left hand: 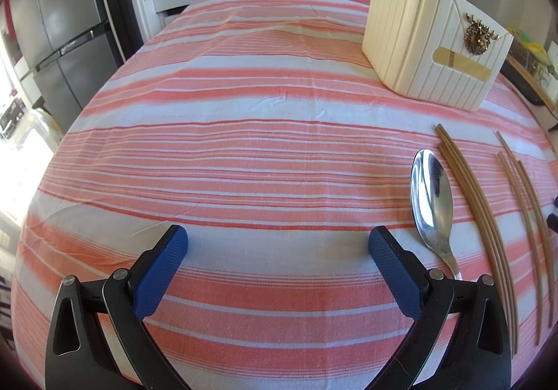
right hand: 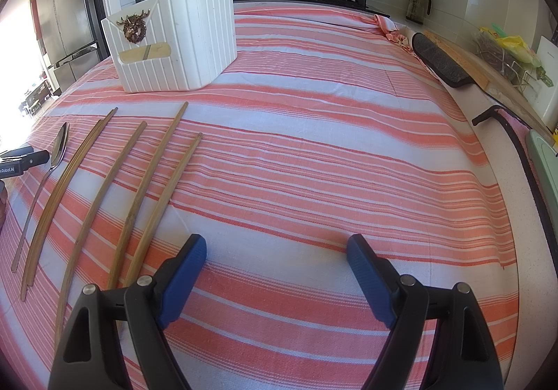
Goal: Organize utensils
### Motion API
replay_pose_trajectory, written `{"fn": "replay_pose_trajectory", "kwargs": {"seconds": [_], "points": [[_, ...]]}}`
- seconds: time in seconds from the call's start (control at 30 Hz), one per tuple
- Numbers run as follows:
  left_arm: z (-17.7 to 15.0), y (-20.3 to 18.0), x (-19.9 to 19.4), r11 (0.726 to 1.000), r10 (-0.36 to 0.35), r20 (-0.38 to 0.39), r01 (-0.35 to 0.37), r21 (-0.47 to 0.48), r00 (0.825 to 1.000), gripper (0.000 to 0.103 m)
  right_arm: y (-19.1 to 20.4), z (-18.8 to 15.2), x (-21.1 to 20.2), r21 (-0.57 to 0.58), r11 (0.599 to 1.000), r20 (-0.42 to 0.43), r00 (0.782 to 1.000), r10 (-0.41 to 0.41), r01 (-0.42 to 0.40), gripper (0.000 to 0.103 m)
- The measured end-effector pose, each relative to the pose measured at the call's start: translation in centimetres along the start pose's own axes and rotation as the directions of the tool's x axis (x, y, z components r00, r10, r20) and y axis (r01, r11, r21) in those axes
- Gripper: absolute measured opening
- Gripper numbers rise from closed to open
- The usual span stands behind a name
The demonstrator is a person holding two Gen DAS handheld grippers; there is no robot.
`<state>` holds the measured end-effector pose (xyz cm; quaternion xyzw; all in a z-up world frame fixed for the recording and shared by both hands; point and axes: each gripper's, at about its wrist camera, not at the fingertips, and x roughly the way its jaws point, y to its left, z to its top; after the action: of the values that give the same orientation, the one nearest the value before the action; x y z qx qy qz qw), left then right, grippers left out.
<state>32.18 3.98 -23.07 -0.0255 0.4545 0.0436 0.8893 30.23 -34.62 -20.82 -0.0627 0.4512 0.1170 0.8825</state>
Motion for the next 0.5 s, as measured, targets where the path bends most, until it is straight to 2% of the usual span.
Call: {"fn": "replay_pose_trajectory", "kwargs": {"seconds": [0.5], "points": [[0.0,0.02,-0.04,1.0,-0.001,0.0,0.001,0.0,1.0,0.103,0.3,0.15,0.05,-0.002,1.0,0.0,1.0,-0.002,0.002,0.085]]}}
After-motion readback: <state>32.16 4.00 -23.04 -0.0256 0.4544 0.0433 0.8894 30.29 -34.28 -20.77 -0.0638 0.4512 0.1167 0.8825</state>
